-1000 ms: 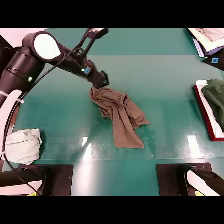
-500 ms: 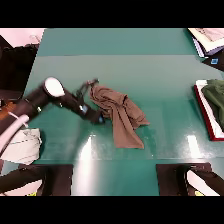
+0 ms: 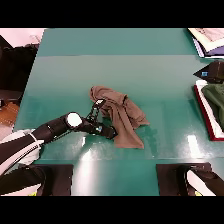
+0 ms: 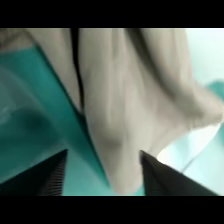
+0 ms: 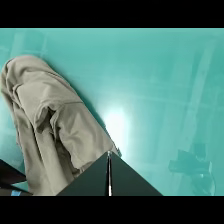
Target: Fold the shirts.
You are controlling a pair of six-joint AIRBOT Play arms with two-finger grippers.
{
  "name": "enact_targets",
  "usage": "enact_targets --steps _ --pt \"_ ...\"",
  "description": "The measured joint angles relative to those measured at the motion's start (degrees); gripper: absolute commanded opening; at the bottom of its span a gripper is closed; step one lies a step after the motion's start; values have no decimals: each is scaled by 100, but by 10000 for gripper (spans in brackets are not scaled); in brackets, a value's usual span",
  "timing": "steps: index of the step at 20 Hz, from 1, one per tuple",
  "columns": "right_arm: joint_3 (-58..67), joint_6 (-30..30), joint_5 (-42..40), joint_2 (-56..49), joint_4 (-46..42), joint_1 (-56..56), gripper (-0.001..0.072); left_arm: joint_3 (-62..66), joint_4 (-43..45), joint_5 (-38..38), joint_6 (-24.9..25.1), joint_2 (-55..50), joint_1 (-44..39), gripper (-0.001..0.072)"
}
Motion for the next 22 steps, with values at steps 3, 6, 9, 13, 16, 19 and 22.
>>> enact_targets --steps 3,6,9,13,16,19,22 --pt "-153 0 -94 72 4 7 23 -26 -369 289 55 -149 -81 421" --pt "-210 2 -131 101 15 28 23 0 -549 507 131 -208 -107 23" --pt "-229 2 -153 81 136 186 23 173 -507 433 149 -170 -20 22" --pt "-240 2 -136 -245 249 831 485 586 369 -291 -122 369 581 23" --pt "-240 2 -144 -844 271 1613 492 916 1364 -1239 -306 988 1246 23" --pt "-243 2 -518 -1622 284 2400 492 1086 2057 -2035 -380 1456 1764 24" --pt "-243 2 -1086 -2441 330 2992 492 1150 2450 -2636 -415 1661 2026 24"
